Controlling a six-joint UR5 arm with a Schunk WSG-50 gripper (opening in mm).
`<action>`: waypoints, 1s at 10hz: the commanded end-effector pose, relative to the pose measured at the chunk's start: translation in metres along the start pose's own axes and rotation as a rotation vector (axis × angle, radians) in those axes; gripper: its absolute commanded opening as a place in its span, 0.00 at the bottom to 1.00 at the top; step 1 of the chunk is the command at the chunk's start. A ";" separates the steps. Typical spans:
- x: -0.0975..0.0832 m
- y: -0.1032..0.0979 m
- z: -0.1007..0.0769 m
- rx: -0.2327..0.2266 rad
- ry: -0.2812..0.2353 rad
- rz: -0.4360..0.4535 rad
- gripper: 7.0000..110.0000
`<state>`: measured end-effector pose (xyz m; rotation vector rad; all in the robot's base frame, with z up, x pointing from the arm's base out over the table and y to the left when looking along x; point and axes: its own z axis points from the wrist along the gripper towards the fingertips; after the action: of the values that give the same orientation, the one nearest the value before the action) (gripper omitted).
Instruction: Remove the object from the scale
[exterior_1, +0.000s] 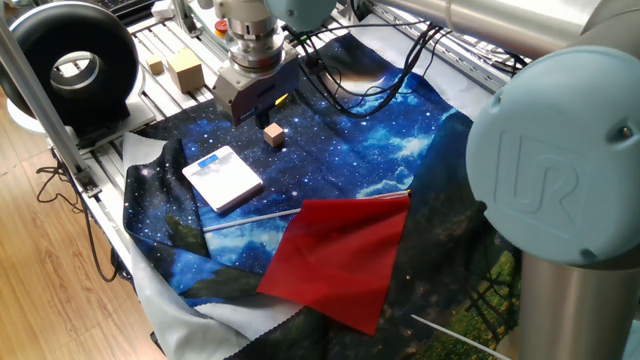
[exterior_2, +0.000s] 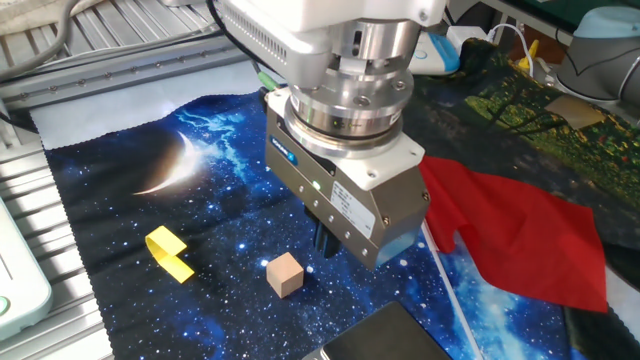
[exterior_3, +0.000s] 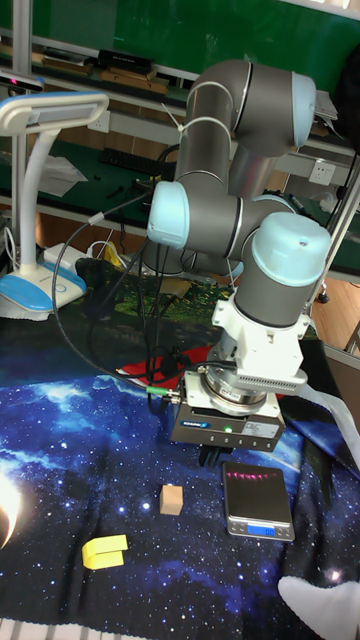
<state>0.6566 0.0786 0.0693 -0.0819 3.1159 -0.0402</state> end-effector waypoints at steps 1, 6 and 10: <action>0.001 0.000 0.000 -0.002 0.011 -0.004 0.00; -0.005 0.016 -0.001 -0.071 -0.018 -0.022 0.00; -0.005 0.005 0.000 -0.027 -0.017 0.023 0.00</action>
<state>0.6592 0.0823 0.0682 -0.0918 3.1072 -0.0174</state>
